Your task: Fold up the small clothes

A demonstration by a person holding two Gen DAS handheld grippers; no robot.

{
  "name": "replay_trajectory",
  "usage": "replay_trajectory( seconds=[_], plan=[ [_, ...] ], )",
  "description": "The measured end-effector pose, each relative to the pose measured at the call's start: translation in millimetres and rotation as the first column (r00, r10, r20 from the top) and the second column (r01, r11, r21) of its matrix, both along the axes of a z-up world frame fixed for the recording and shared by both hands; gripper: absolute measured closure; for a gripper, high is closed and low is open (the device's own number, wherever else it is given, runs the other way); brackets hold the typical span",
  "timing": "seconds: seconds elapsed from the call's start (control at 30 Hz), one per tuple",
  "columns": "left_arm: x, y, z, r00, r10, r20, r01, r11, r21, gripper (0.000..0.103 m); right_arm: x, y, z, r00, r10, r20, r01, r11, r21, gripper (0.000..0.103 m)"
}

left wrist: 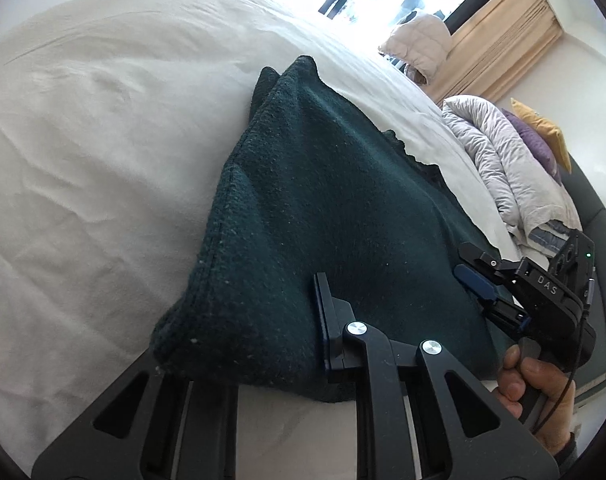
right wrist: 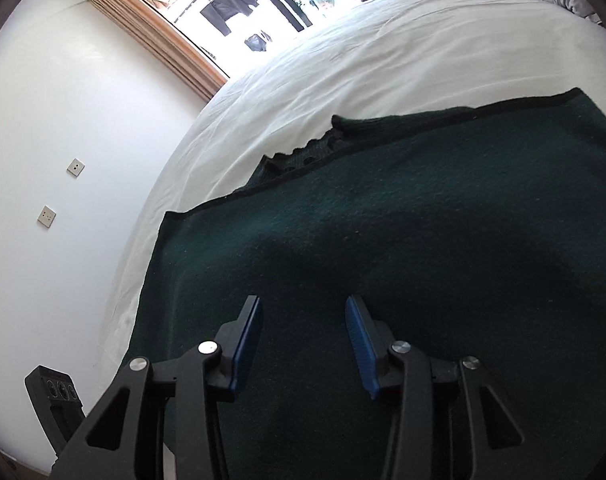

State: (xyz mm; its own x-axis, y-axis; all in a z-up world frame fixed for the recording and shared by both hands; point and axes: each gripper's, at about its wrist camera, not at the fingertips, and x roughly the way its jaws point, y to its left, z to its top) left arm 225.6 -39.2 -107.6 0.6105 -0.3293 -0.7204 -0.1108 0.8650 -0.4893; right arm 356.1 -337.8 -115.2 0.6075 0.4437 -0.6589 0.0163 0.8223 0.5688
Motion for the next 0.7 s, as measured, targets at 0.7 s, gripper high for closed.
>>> replay_trajectory(
  seconds=[0.7],
  plan=[
    [-11.0,5.7,1.0,0.999,-0.023,0.029,0.022,0.998,0.053,0.088,-66.0,-105.3,33.0,0.941,-0.303,0.149,0.309,0.951,-0.017,0.044]
  ],
)
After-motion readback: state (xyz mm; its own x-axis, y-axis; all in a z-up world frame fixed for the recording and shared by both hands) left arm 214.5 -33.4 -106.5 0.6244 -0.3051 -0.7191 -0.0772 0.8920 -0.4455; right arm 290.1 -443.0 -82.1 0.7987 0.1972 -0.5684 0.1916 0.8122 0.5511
